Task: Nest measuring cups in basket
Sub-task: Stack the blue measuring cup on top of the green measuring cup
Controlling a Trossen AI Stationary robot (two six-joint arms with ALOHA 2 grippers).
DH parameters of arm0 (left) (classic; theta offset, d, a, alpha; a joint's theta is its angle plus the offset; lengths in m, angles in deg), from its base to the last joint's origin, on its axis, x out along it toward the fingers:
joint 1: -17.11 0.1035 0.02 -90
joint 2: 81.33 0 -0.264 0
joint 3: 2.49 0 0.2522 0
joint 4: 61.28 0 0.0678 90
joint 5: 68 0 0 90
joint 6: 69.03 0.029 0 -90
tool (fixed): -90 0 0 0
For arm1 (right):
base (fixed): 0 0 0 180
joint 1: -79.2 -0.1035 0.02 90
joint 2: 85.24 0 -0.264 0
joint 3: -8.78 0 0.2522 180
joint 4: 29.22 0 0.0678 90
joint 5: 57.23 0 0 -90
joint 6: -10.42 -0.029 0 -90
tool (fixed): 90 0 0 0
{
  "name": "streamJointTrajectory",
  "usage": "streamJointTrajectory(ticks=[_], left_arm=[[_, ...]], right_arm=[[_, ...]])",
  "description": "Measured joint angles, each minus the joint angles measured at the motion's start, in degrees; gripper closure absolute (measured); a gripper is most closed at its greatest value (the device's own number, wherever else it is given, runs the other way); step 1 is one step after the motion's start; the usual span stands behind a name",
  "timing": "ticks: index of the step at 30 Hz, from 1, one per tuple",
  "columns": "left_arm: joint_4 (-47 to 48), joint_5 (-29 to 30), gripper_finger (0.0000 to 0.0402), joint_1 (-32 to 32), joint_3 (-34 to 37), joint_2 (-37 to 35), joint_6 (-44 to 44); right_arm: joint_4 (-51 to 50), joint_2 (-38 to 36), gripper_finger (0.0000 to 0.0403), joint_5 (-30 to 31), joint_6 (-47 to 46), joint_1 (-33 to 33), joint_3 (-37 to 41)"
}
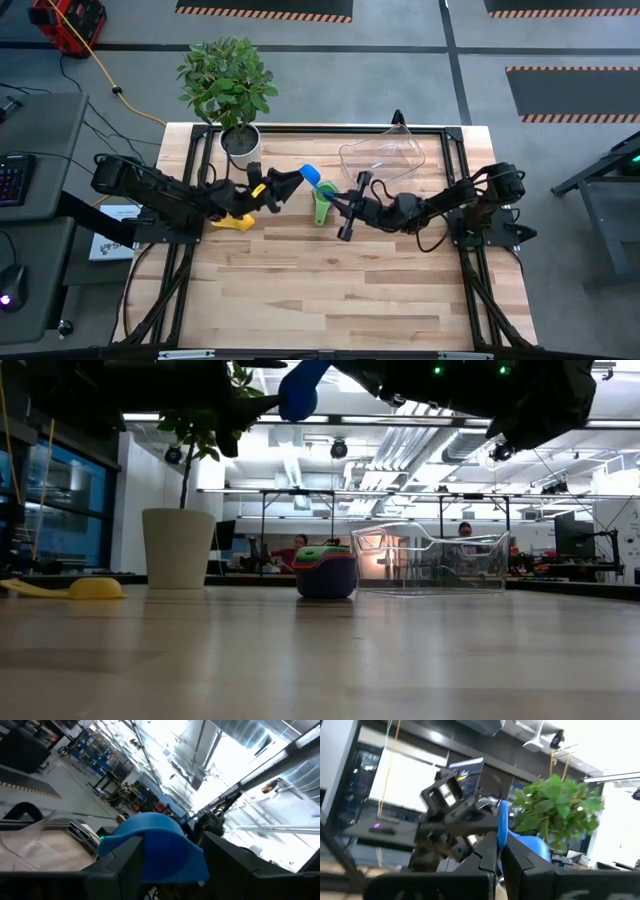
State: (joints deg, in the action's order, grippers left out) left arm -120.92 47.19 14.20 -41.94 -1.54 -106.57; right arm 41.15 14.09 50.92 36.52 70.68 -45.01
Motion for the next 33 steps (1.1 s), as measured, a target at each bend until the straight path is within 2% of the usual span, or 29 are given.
streamJointTrajectory(ticks=[10, 17, 20, 23, 25, 26, 30, 33], left_arm=[[1.2, 0.1, 0.0216, 2.1, 0.1, 0.1, -1.4], [0.2, -4.2, 0.0219, 2.2, 0.1, 0.1, -2.7], [0.2, -4.2, 0.0248, 2.2, 0.1, 0.1, -1.1], [-0.1, -3.9, 0.0313, 2.2, 0.1, 0.1, 1.5], [-0.8, -4.3, 0.0368, 2.1, 0.0, 0.0, 3.4], [-0.8, -4.4, 0.0383, 2.1, -0.1, -0.1, 4.3], [-0.4, -4.4, 0.0388, 2.2, -0.1, -1.0, 8.0], [0.2, -4.4, 0.0395, 2.3, -0.1, -2.2, 10.4]], right_arm=[[-18.4, 0.0, 0.0403, -0.8, 2.9, 0.0, -6.7], [-21.7, -0.1, 0.0403, 1.3, 3.7, -0.2, -7.1], [-22.0, -0.1, 0.0402, 1.6, 3.8, -0.2, -7.1], [-22.1, -0.1, 0.0395, 2.0, 3.8, -0.2, -7.1], [-23.0, 0.0, 0.0381, 4.5, 3.3, -0.2, -6.9], [-23.3, 0.1, 0.0371, 6.4, 2.9, -0.2, -6.9], [-23.7, 0.0, 0.0313, 15.0, 2.0, -0.5, -6.9], [-28.5, -1.2, 0.0261, 19.0, 2.3, -1.3, -6.9]])
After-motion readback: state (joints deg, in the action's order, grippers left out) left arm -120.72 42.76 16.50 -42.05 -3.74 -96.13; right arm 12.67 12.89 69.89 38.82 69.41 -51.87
